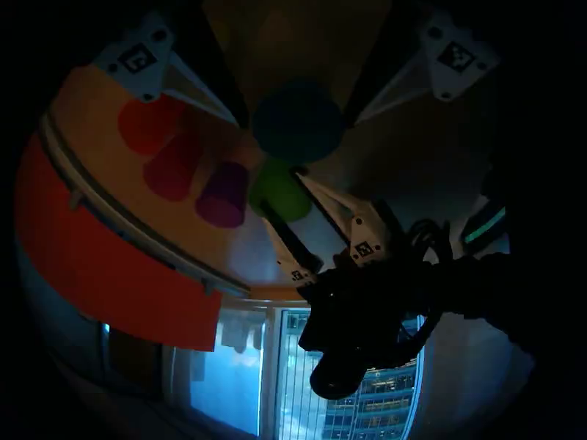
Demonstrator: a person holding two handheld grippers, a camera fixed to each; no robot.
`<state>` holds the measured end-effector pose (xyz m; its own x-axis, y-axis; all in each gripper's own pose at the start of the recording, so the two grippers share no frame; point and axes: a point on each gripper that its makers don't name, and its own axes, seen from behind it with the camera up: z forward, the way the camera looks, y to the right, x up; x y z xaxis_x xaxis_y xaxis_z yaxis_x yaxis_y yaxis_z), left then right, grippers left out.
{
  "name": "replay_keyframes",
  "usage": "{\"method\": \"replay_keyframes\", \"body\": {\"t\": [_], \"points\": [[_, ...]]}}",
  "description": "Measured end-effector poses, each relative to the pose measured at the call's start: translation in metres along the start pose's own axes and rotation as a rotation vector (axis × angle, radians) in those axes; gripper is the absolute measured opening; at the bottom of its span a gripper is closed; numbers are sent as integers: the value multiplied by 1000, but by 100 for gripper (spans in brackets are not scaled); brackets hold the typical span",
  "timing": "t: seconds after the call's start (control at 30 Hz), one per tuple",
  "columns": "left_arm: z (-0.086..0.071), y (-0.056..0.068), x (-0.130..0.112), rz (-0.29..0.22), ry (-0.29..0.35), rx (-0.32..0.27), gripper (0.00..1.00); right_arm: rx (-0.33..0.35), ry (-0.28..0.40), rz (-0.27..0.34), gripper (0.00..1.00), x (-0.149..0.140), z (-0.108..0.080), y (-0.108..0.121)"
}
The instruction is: Pour water
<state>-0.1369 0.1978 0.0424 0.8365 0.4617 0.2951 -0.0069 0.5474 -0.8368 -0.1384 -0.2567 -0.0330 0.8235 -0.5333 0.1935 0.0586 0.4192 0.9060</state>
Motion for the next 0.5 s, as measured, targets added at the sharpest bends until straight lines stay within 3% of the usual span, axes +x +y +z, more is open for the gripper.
{"method": "replay_keyframes", "body": {"t": [0.5], "points": [[3,1,-6,6,-13,0,87,-11,-10,-6,99,-4,20,1]]}}
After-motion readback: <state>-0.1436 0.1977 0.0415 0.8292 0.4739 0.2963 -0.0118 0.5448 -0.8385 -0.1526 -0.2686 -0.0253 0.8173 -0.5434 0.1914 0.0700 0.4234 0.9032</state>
